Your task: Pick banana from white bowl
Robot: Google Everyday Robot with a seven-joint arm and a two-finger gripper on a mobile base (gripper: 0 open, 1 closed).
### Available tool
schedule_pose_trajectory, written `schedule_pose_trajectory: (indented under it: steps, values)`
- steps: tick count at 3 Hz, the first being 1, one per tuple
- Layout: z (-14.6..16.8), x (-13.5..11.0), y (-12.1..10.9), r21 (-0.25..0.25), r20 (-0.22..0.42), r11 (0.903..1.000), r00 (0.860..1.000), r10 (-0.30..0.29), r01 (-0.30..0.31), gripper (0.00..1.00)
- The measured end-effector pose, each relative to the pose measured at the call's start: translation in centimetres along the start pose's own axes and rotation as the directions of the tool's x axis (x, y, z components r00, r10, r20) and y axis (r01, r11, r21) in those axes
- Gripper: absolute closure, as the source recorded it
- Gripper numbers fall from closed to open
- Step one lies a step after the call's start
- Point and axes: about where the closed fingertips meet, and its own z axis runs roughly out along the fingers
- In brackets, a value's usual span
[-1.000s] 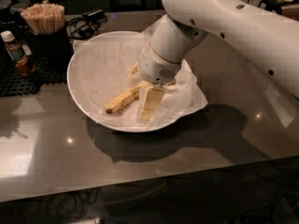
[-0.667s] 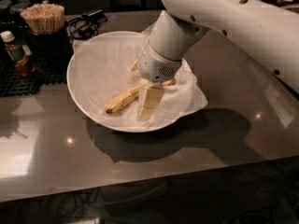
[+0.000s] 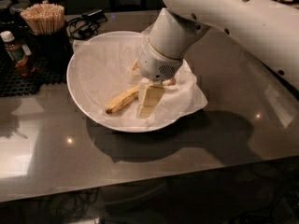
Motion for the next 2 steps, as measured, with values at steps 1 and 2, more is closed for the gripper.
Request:
schedule_pose_trajectory:
  steps: [1, 2]
  values:
    - [0.15, 0.46, -0.21, 0.004, -0.002, 0.9999, 1.0, 0.01, -0.01, 0.34]
    - [0.52, 1.27, -0.77, 0.011, -0.001, 0.9997, 1.0, 0.024, -0.024, 0.34]
